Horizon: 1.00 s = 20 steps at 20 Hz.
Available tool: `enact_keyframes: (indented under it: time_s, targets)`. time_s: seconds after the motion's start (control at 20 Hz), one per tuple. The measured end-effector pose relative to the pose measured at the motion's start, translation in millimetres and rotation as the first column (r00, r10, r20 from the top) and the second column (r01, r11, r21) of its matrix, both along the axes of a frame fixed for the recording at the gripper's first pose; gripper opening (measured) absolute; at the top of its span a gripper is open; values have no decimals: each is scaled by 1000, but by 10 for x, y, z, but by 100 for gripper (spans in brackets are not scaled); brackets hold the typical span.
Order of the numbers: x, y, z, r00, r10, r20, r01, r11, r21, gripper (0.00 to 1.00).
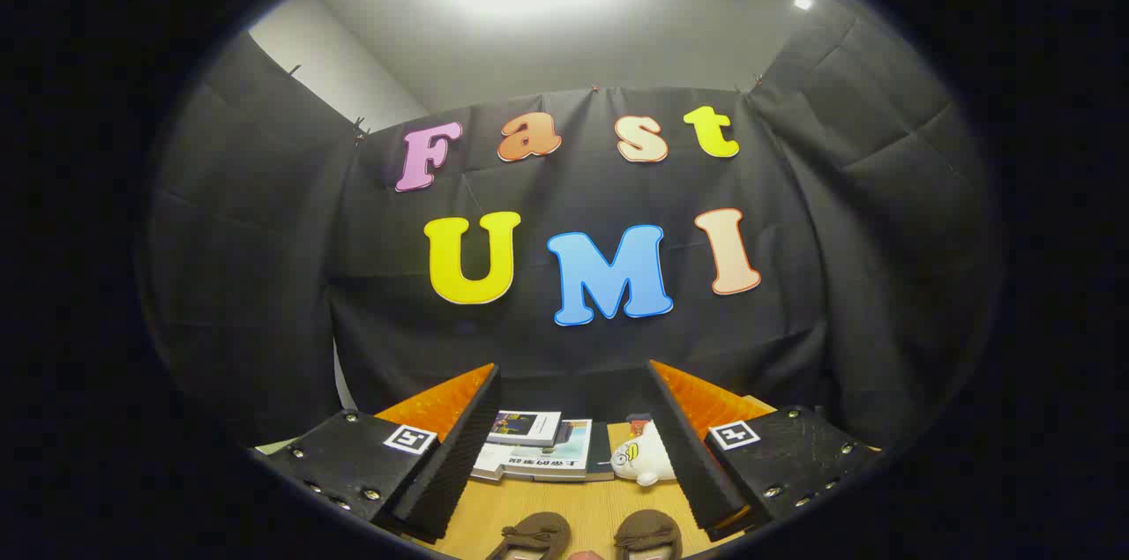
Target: Open the storage box then place both shoes into the box .Put the left shoe in first, then the right shoe, with the right side of both shoes facing outward in a uniform manner.
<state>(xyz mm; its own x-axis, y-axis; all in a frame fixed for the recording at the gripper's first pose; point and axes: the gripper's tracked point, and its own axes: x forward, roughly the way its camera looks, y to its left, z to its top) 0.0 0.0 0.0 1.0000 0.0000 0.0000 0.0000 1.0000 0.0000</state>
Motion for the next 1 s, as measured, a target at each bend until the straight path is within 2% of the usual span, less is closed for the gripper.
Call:
enact_keyframes:
  time_s: [0.4,1.0]
  targets:
    - [110,233,109,998,69,13,-69,997,-21,97]
    - [174,440,129,994,105,12,-105,994,-35,97]
